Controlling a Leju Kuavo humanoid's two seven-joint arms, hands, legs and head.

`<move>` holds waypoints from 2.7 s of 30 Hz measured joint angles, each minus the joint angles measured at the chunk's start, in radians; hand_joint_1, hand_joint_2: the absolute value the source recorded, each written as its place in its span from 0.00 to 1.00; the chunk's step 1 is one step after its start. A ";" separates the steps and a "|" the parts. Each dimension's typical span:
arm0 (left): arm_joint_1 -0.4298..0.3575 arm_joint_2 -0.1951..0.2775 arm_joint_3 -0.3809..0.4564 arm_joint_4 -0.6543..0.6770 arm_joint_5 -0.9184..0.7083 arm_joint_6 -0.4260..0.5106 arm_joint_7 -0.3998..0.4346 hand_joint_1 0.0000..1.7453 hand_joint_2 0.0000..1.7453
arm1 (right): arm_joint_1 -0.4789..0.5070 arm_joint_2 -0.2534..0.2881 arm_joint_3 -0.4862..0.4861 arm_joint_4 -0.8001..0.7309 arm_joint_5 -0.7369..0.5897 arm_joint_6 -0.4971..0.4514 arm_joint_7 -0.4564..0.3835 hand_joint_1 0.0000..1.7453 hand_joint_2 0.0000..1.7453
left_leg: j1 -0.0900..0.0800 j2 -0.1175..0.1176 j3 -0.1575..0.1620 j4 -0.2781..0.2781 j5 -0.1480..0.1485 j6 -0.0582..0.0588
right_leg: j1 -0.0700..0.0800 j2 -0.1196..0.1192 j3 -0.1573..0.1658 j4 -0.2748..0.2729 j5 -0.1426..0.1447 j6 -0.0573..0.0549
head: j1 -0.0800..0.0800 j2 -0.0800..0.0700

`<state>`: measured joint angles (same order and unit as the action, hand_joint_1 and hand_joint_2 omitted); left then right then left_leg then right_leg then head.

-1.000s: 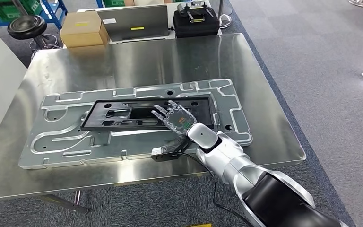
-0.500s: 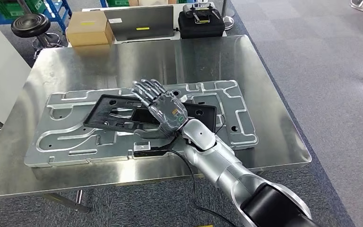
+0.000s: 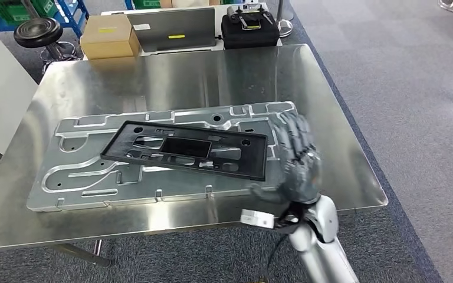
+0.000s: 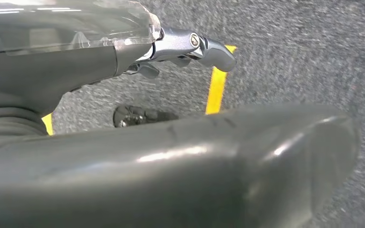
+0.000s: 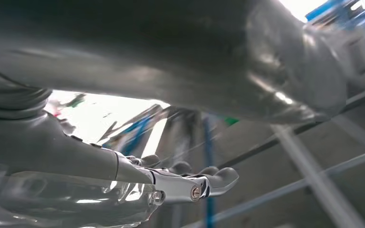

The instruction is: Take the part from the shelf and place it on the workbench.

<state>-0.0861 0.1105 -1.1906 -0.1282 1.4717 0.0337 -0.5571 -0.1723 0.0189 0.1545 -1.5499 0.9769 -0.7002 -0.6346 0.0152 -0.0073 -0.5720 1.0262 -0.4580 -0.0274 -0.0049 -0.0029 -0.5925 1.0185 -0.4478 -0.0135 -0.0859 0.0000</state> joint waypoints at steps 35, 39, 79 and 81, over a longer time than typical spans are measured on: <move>0.015 0.002 0.048 0.000 0.000 -0.019 0.009 0.00 0.00 | 0.245 0.031 -1.049 0.735 0.098 0.105 -0.041 0.00 0.00 | -0.015 0.003 0.112 -0.055 -0.054 0.043 | -0.009 -0.001 -0.051 0.003 0.056 0.034 | 0.000 0.000; 0.019 -0.004 0.044 0.000 0.000 -0.029 0.013 0.00 0.00 | 0.228 0.026 -1.119 0.922 0.146 0.109 0.033 0.00 0.00 | -0.015 0.009 0.069 -0.057 -0.015 0.060 | -0.011 0.002 -0.110 0.205 -0.121 0.047 | 0.000 0.000; 0.011 -0.034 0.013 0.000 0.000 -0.047 0.063 0.00 0.00 | 0.141 0.025 -1.216 1.312 0.318 0.439 0.403 0.00 0.00 | -0.017 0.019 -0.031 -0.007 0.047 0.022 | -0.007 0.003 0.129 -0.020 -0.100 0.023 | 0.000 0.000; 0.012 -0.034 0.011 0.000 0.000 -0.048 0.063 0.00 0.00 | 0.139 0.025 -1.215 1.314 0.319 0.446 0.405 0.00 0.00 | -0.014 0.018 -0.041 0.005 0.037 0.010 | -0.008 -0.001 0.115 -0.021 -0.085 0.006 | 0.000 0.000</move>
<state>-0.0745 0.0762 -1.1796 -0.1278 1.4714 -0.0139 -0.4939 -0.0333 0.0442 -1.0609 -0.2356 1.2955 -0.2539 -0.2292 0.0017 0.0103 -0.6132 1.0310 -0.4207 -0.0176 -0.0131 -0.0040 -0.4773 0.9974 -0.5333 -0.0072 -0.0862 0.0000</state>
